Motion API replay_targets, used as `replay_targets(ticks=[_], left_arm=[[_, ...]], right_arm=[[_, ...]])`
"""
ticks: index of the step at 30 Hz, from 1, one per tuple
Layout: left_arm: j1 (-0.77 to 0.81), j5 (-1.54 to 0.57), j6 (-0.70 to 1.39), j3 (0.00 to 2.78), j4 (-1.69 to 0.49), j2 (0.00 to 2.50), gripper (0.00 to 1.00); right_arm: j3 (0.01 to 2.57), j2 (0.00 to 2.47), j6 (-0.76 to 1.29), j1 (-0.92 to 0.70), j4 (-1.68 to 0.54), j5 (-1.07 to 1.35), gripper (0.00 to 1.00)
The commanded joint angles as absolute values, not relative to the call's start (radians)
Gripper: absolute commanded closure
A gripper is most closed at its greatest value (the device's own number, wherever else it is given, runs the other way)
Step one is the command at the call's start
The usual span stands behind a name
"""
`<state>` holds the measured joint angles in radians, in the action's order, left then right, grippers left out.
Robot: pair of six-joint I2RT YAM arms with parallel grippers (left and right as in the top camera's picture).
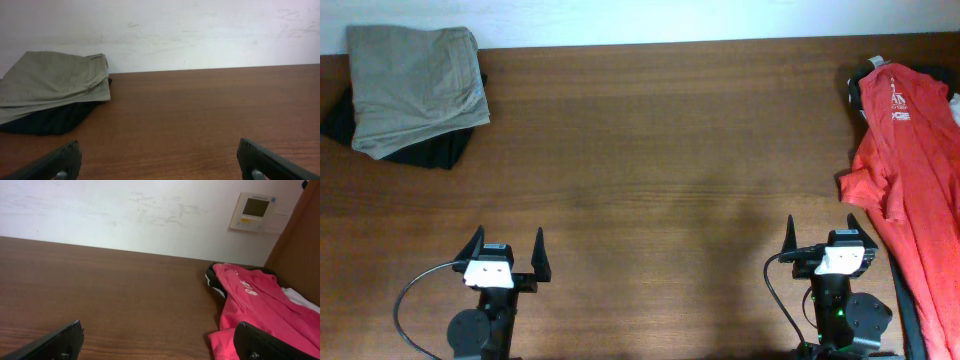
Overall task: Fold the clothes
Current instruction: 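Move the right gripper toward the orange T-shirt at the right edge, then grasp the orange T-shirt with the right gripper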
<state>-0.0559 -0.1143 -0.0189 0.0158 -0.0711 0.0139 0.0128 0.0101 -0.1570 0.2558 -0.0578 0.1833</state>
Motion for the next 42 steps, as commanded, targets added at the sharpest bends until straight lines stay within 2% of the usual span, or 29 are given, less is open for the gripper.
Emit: replay_targets(ticks=[1, 4, 9, 12, 15, 19, 21, 26, 30, 33, 37, 42], left_arm=[[-0.061, -0.100, -0.038, 0.009, -0.072, 0.008, 0.01], [-0.061, -0.100, -0.038, 0.009, -0.072, 0.008, 0.01], [-0.061, -0.100, -0.038, 0.009, -0.072, 0.008, 0.01], [-0.061, -0.100, -0.038, 0.009, -0.072, 0.008, 0.01], [-0.061, -0.100, -0.038, 0.009, -0.072, 0.008, 0.01], [-0.061, -0.100, -0.038, 0.009, -0.072, 0.008, 0.01], [-0.061, -0.100, -0.038, 0.009, -0.072, 0.008, 0.01], [-0.061, -0.100, -0.038, 0.009, -0.072, 0.008, 0.01], [-0.061, -0.100, -0.038, 0.009, -0.072, 0.008, 0.01], [-0.061, -0.100, -0.038, 0.009, -0.072, 0.008, 0.01], [-0.061, -0.100, -0.038, 0.009, -0.072, 0.008, 0.01], [-0.061, -0.100, -0.038, 0.009, -0.072, 0.008, 0.01]], right_arm=[[0.006, 0.004, -0.146, 0.263, -0.060, 0.179, 0.01], [0.006, 0.004, -0.142, 0.263, -0.059, 0.183, 0.01], [0.006, 0.003, 0.065, 0.262, 0.018, 0.721, 0.01], [0.006, 0.003, 0.073, 0.262, 0.220, 0.947, 0.01], [0.006, 0.003, 0.073, 0.262, 0.371, 1.013, 0.01], [0.006, 0.004, 0.228, 0.262, 0.372, 0.865, 0.01], [0.020, 0.004, 0.288, 0.262, 0.372, 0.692, 0.01], [0.179, 0.117, 0.287, 0.263, 0.280, 0.376, 0.01], [0.450, 0.445, 0.151, 0.263, 0.109, 0.202, 0.01], [0.783, 0.809, 0.020, 0.263, -0.141, 0.101, 0.01], [1.154, 1.178, -0.006, 0.264, -0.514, 0.048, 0.01], [1.331, 1.494, -0.030, 0.334, -0.628, -0.257, 0.01]])
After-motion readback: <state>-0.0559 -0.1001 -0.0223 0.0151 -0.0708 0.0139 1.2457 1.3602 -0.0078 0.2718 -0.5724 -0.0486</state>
